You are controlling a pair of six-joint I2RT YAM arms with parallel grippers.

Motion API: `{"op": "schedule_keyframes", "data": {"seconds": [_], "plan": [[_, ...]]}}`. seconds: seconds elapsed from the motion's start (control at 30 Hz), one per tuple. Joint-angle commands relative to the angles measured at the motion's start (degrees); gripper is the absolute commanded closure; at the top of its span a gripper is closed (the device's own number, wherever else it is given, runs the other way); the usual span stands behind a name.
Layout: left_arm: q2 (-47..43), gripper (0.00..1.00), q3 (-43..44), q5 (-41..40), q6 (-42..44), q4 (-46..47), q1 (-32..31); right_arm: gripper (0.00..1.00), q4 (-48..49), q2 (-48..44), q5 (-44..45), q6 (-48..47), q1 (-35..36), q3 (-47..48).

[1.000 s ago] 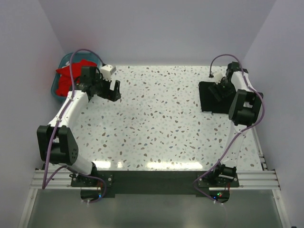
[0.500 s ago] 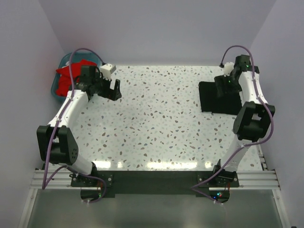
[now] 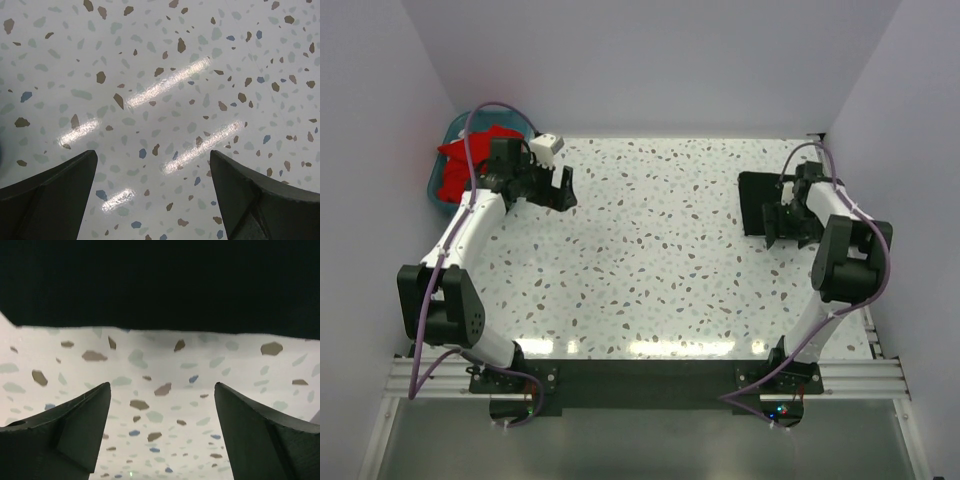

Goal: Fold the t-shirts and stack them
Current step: Neatly place the folded tshirt to the corner

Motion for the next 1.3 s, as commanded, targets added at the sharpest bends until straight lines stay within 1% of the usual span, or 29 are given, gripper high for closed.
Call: {"op": "schedule_keyframes", "data": {"seconds": [0.0, 0.1, 0.23, 0.4, 0.67, 0.9, 1.27], "plan": [[-2.5, 0.0, 0.1, 1.0, -0.9, 0.4, 0.3, 0.12, 8.5, 2.2, 0.3, 4.3, 0.4, -0.4], [-2.9, 0.0, 0.1, 0.4, -0.5, 0.2, 0.3, 0.12, 11.8, 6.1, 0.1, 5.2, 0.4, 0.7], [-3.1, 0.0, 0.3, -0.2, 0.3, -0.4, 0.3, 0.12, 15.1, 10.0, 0.5, 3.7, 0.3, 3.1], [-3.4, 0.0, 0.2, -0.9, 1.0, -0.8, 0.3, 0.12, 16.3, 13.7, 0.1, 2.5, 0.4, 8.2], [-2.9, 0.0, 0.7, -1.9, 1.4, -1.5, 0.3, 0.11, 16.8, 19.8, 0.4, 5.2, 0.4, 16.2], [-1.9, 0.0, 1.8, -2.5, 2.4, -3.0, 0.3, 0.11, 16.8, 23.9, 0.6, 5.1, 0.7, 22.6], [-1.1, 0.0, 2.8, -2.6, 3.2, -4.1, 0.3, 0.1, 18.6, 26.5, 2.2, -0.2, 0.2, 26.4]]}}
